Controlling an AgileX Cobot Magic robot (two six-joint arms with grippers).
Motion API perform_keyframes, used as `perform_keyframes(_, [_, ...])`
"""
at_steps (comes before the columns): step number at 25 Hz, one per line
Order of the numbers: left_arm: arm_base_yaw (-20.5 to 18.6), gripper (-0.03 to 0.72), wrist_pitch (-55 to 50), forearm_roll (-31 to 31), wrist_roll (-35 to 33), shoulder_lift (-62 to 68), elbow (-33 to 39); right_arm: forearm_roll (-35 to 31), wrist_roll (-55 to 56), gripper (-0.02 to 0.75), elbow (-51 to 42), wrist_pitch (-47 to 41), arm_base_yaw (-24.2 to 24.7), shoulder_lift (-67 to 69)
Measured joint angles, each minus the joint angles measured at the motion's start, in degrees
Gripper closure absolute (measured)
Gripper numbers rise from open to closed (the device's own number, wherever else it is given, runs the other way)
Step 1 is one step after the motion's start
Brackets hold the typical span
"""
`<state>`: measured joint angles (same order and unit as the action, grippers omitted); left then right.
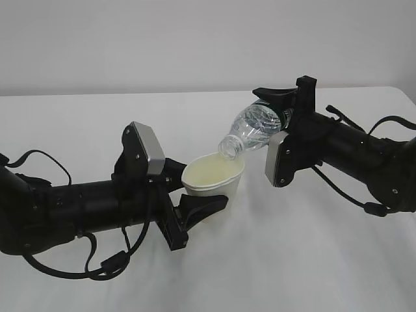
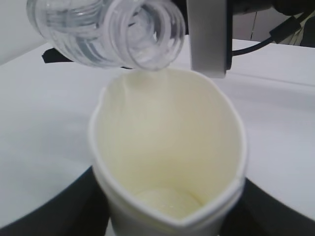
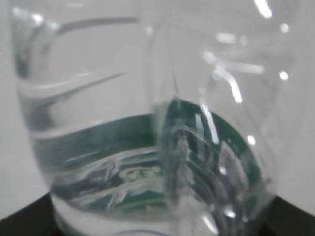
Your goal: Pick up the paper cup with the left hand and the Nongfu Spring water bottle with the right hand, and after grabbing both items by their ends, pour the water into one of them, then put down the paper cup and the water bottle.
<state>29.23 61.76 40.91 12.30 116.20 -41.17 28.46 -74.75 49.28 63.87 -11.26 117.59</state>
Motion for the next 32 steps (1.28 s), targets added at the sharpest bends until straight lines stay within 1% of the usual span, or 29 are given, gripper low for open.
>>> perform_keyframes(18, [0.0, 0.269, 0.0, 0.0, 0.0, 0.0, 0.0, 0.0, -1.4, 0.262, 0.0, 0.0, 0.0, 0.0])
perform_keyframes(32, [0.0, 0.273, 0.0, 1.1, 0.0, 0.0, 0.0, 0.0, -1.4, 0.262, 0.0, 0.0, 0.0, 0.0])
